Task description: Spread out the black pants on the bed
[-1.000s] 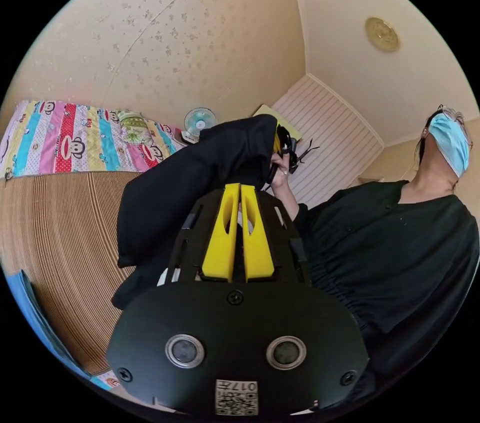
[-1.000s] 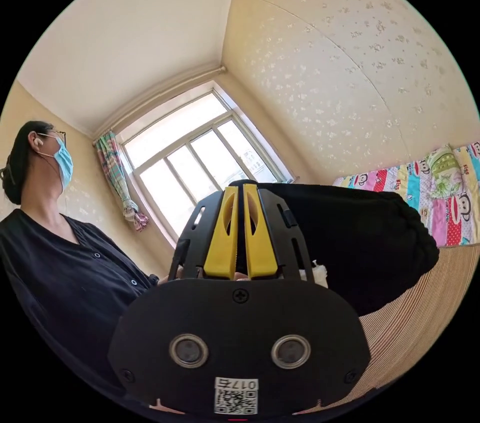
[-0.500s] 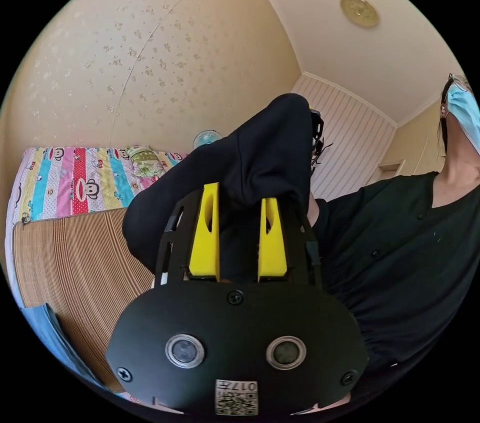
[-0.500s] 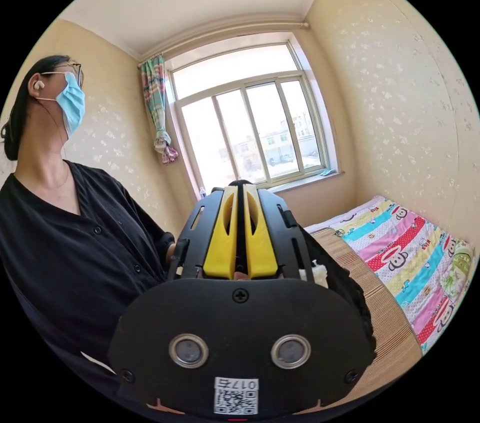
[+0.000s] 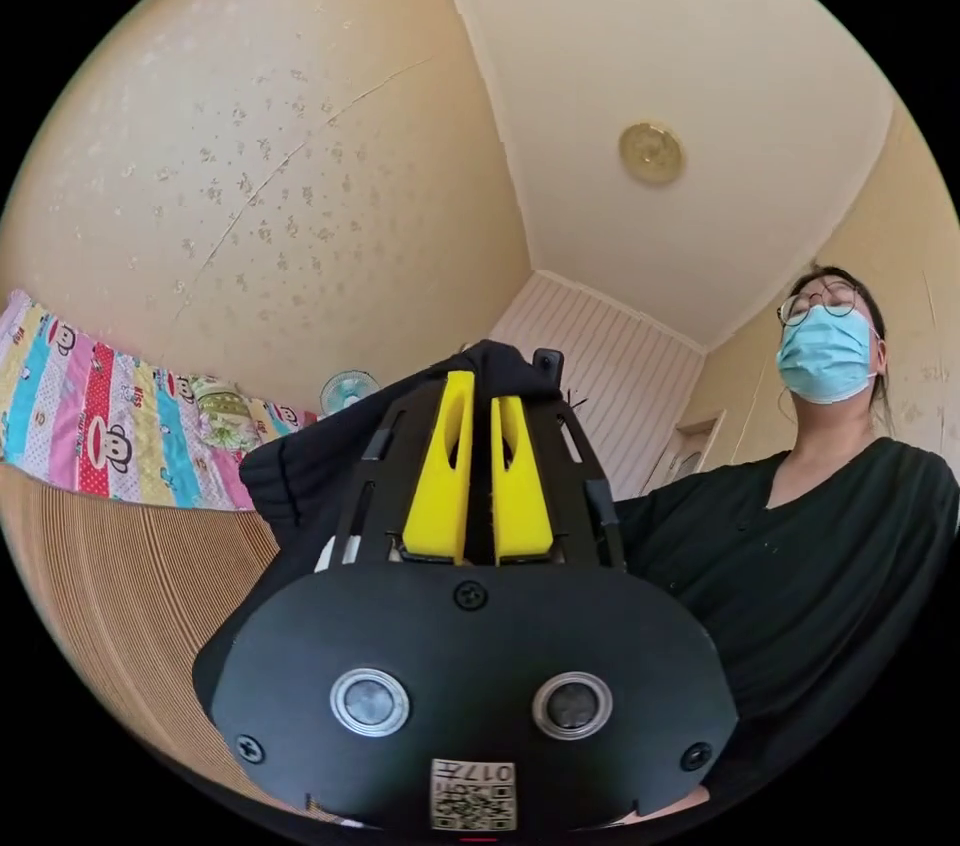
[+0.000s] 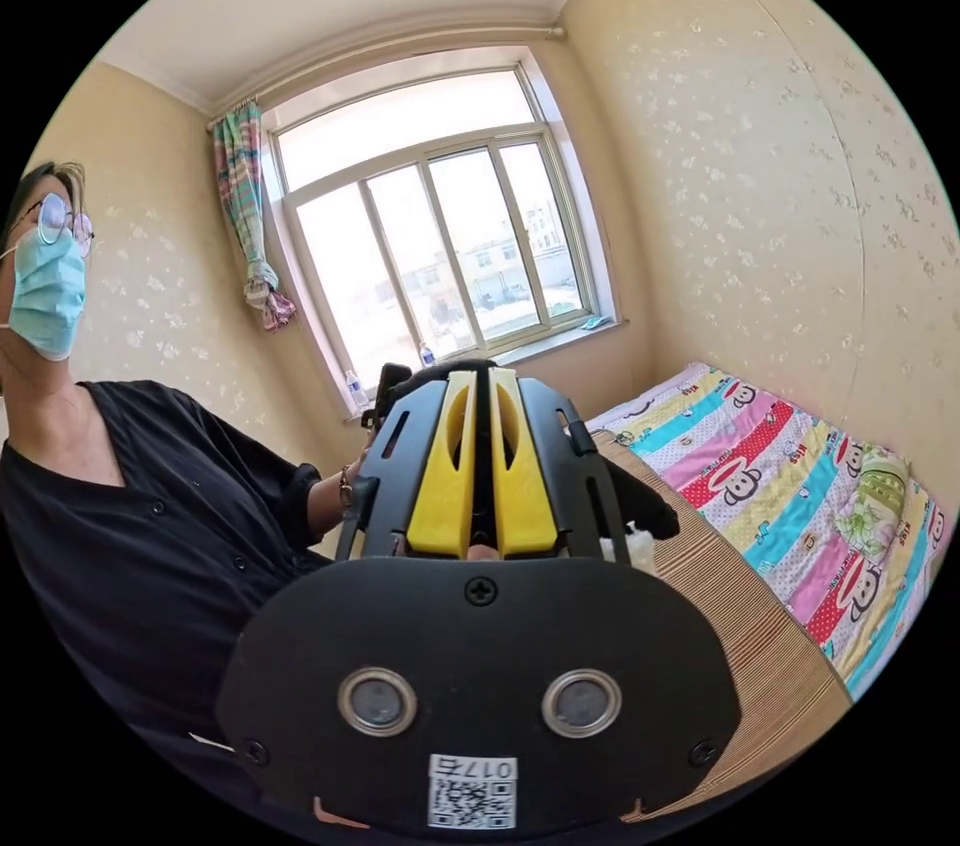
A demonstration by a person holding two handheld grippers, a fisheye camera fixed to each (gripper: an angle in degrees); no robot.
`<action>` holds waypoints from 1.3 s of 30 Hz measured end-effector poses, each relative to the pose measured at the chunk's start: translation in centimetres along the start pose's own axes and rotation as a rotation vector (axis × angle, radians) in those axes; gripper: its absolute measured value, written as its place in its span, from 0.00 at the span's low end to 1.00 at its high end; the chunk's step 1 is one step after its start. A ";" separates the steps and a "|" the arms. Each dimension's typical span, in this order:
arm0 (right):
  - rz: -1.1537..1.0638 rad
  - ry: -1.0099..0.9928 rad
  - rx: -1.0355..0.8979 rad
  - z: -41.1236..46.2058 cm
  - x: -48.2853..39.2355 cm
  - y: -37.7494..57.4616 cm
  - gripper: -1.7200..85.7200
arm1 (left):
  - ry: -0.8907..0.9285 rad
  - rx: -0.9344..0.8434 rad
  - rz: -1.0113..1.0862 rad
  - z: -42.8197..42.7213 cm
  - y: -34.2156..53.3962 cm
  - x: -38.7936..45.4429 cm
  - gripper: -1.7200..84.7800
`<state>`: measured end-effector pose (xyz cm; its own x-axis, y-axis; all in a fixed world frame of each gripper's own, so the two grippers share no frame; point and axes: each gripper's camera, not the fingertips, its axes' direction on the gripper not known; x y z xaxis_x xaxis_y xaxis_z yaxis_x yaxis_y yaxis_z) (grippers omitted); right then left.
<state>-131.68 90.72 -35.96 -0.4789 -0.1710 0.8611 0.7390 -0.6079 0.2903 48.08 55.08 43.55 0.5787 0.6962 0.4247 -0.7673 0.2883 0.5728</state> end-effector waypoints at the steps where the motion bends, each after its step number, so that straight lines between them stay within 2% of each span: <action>1: 0.004 0.012 0.016 -0.4 -0.2 0.0 0.05 | -0.002 0.000 0.032 -0.1 -0.8 0.8 0.02; 4: 0.022 0.053 0.035 -1.3 0.2 0.1 0.05 | 0.054 0.017 0.096 -0.1 -2.3 2.1 0.02; 14: 0.035 0.064 0.125 -6.3 2.3 3.8 0.11 | 0.060 0.019 0.201 1.1 -6.1 5.3 0.02; 18: 0.173 0.040 0.172 -9.0 5.4 7.0 0.12 | 0.050 0.042 0.235 0.7 -7.4 6.4 0.02; 21: 0.272 -0.007 0.153 -9.5 7.9 9.4 0.14 | 0.107 0.066 0.277 0.0 -8.2 7.2 0.02; 26: 0.482 -0.252 -0.041 -6.7 13.2 13.7 0.21 | 0.367 0.164 0.251 -1.1 -8.7 5.7 0.02; 28: 0.569 -0.489 0.022 -5.4 15.4 15.4 0.23 | 0.492 0.167 0.226 -0.3 -8.7 4.7 0.02; 32: 0.672 -0.794 0.198 -3.3 18.8 16.0 0.25 | 0.752 0.155 0.171 3.0 -7.5 2.6 0.02; 36: 0.699 -0.988 0.381 -1.8 21.0 15.0 0.18 | 0.831 0.134 0.135 5.3 -6.0 1.5 0.02; 39: 0.731 -0.970 0.374 -1.8 22.0 13.9 0.09 | 0.873 0.114 0.143 6.6 -4.9 1.3 0.02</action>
<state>-132.81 77.15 -13.68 0.5203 0.3595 0.7747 0.8474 -0.3301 -0.4160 54.42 50.21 45.94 0.0272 0.9866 -0.1609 -0.7569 0.1255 0.6413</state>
